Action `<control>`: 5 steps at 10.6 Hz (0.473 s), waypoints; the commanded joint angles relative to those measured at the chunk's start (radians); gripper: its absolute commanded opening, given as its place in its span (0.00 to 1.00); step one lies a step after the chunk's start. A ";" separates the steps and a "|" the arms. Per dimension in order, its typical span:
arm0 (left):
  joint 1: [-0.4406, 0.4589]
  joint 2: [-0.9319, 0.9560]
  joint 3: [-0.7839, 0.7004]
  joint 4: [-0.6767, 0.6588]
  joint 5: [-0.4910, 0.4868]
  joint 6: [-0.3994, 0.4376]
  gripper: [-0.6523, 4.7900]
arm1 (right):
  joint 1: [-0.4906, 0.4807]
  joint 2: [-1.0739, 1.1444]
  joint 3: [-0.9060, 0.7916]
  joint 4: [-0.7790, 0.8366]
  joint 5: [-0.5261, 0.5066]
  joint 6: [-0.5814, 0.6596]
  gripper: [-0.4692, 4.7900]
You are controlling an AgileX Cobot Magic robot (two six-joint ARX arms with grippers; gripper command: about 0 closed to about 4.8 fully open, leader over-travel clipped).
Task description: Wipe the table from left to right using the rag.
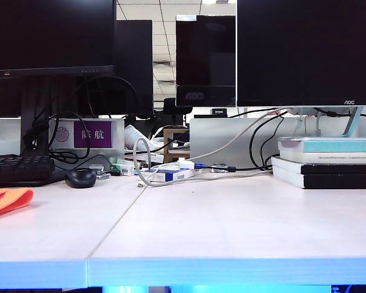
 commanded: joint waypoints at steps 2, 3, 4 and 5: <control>-0.001 0.035 0.003 -0.111 0.009 0.001 0.11 | 0.282 0.188 0.169 -0.157 -0.041 -0.085 0.09; -0.001 0.036 0.003 -0.111 0.002 0.004 0.11 | 0.377 0.214 0.168 -0.168 -0.040 -0.071 0.09; -0.001 0.037 0.003 -0.110 0.002 0.004 0.11 | 0.435 0.224 0.169 -0.197 -0.015 -0.072 0.09; -0.001 0.042 0.003 -0.111 0.002 0.004 0.11 | 0.491 0.229 0.169 -0.249 0.029 -0.091 0.09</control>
